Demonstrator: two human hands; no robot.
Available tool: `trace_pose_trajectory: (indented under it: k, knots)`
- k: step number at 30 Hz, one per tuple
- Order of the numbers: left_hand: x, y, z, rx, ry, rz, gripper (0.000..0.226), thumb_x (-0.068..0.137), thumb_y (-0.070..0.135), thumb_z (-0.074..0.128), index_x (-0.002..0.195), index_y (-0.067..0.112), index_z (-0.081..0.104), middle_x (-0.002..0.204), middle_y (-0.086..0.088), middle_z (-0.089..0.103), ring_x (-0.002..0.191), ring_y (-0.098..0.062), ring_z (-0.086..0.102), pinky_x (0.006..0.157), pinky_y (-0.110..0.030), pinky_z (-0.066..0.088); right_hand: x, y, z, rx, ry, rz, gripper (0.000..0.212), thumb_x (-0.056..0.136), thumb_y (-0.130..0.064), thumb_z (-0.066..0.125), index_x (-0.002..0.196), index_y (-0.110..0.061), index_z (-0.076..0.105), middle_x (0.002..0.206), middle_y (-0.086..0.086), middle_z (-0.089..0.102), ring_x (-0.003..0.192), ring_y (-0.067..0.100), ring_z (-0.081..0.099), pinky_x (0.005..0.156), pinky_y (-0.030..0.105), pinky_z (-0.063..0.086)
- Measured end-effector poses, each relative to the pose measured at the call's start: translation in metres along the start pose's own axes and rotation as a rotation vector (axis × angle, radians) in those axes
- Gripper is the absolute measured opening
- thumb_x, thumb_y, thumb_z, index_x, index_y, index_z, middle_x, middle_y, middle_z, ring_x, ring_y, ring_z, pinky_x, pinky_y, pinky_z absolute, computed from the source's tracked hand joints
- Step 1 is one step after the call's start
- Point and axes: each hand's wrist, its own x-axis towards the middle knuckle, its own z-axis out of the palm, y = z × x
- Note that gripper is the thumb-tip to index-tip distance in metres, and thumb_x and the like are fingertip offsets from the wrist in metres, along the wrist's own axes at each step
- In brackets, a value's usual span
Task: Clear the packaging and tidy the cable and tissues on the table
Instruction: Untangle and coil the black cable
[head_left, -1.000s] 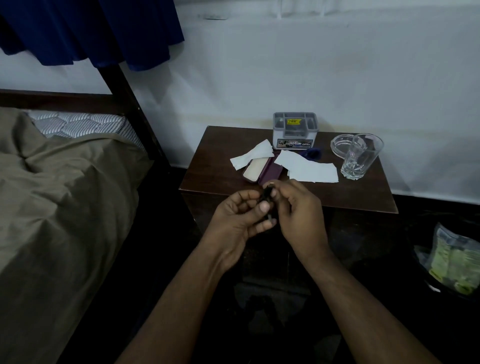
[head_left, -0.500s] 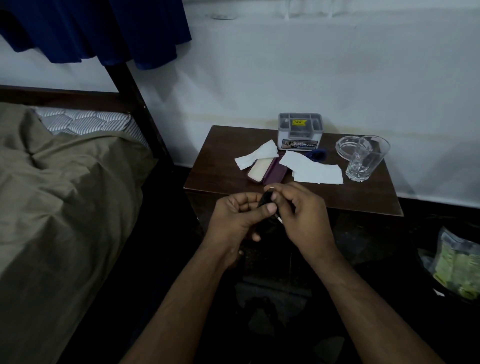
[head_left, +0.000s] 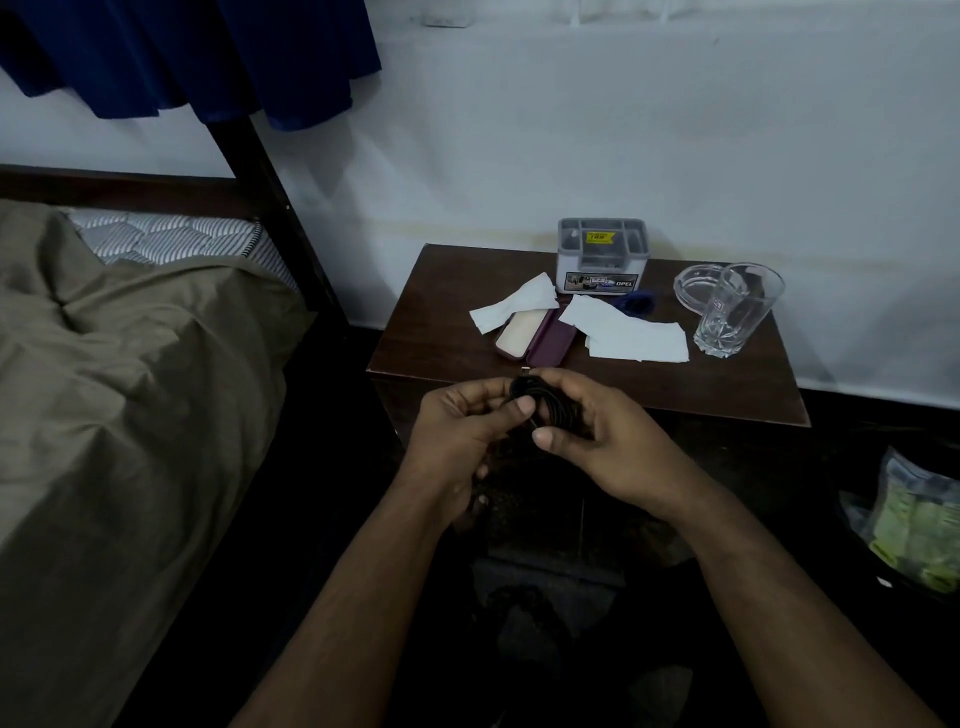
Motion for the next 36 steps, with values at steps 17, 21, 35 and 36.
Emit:
trace_pose_trajectory:
  k: [17, 21, 35, 36]
  knots:
    - [-0.01, 0.009, 0.005, 0.463, 0.186, 0.241, 0.019, 0.091, 0.016, 0.075, 0.103, 0.03, 0.076, 0.081, 0.012, 0.076, 0.049, -0.008, 0.069, 0.033, -0.023, 0.049, 0.009, 0.008, 0.023, 0.025, 0.153, 0.047, 0.026, 0.092, -0.018, 0.071, 0.114, -0.029, 0.063, 0.106, -0.005, 0.073, 0.104, 0.012, 0.07, 0.098, 0.047, 0.056]
    - [-0.011, 0.013, 0.006, 0.565, 0.191, 0.293, 0.018, 0.089, 0.018, 0.078, 0.105, 0.027, 0.078, 0.08, 0.014, 0.074, 0.045, -0.003, 0.065, 0.031, -0.021, 0.046, 0.012, 0.01, 0.024, 0.009, 0.184, 0.089, 0.026, 0.084, -0.018, 0.075, 0.103, -0.03, 0.062, 0.092, -0.004, 0.072, 0.083, 0.012, 0.07, 0.077, 0.041, 0.059]
    - [0.007, 0.001, 0.0, 0.389, 0.245, 0.101, 0.023, 0.071, 0.033, 0.067, 0.091, 0.022, 0.07, 0.079, -0.007, 0.077, 0.055, -0.028, 0.07, 0.043, -0.03, 0.05, 0.007, 0.007, 0.027, 0.016, 0.021, 0.078, 0.037, 0.094, -0.031, 0.071, 0.128, -0.037, 0.058, 0.118, -0.016, 0.069, 0.114, 0.001, 0.065, 0.102, 0.03, 0.05]
    - [0.008, 0.0, -0.001, 0.396, 0.253, 0.1, 0.023, 0.072, 0.032, 0.066, 0.092, 0.021, 0.069, 0.08, -0.008, 0.077, 0.058, -0.029, 0.071, 0.046, -0.032, 0.051, 0.008, 0.006, 0.028, 0.007, 0.028, 0.074, 0.037, 0.093, -0.032, 0.072, 0.127, -0.037, 0.059, 0.117, -0.014, 0.069, 0.113, 0.002, 0.065, 0.101, 0.031, 0.051]
